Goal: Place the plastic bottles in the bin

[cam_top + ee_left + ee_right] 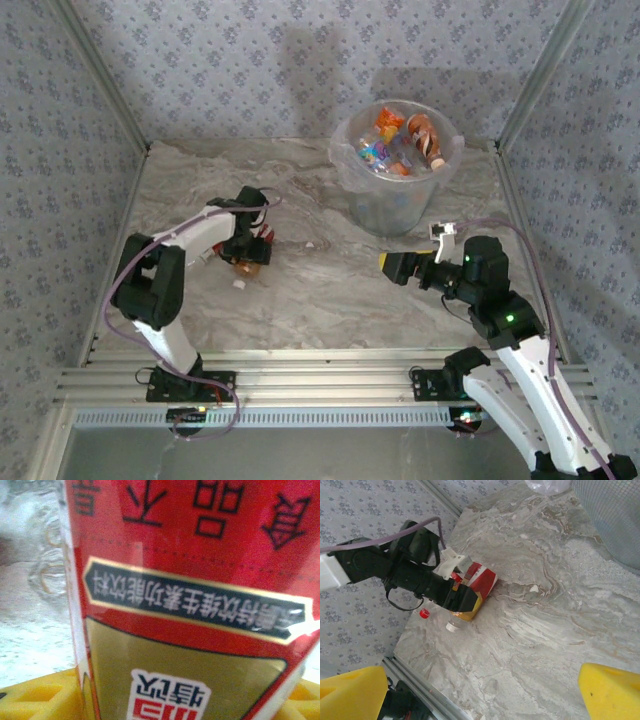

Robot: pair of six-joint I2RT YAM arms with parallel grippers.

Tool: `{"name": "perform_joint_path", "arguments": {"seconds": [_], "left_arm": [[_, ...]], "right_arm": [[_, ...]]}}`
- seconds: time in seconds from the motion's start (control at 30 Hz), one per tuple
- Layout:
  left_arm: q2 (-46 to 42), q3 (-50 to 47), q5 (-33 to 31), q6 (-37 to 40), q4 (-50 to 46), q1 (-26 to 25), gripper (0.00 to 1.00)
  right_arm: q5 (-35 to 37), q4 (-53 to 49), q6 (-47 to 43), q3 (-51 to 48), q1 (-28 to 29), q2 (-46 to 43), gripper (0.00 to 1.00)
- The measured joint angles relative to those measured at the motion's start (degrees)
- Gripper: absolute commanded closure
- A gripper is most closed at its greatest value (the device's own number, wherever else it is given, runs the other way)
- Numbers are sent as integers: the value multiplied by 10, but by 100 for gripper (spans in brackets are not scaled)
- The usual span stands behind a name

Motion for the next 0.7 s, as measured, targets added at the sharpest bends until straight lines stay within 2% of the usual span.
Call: {"name": "perform_joint_path", "arguments": {"seconds": [0.23,0.4,0.7], "left_arm": [[-105,-37,176,-19,92,-37,36],[-130,-38,286,-35,172,-83,36],[-130,-38,386,-69,261,-161,36]], "right_arm": [[-18,55,50,-21,6,24,0],[-20,97,73,-23,24,57,0],[12,130,77,-7,78,119,0]]}}
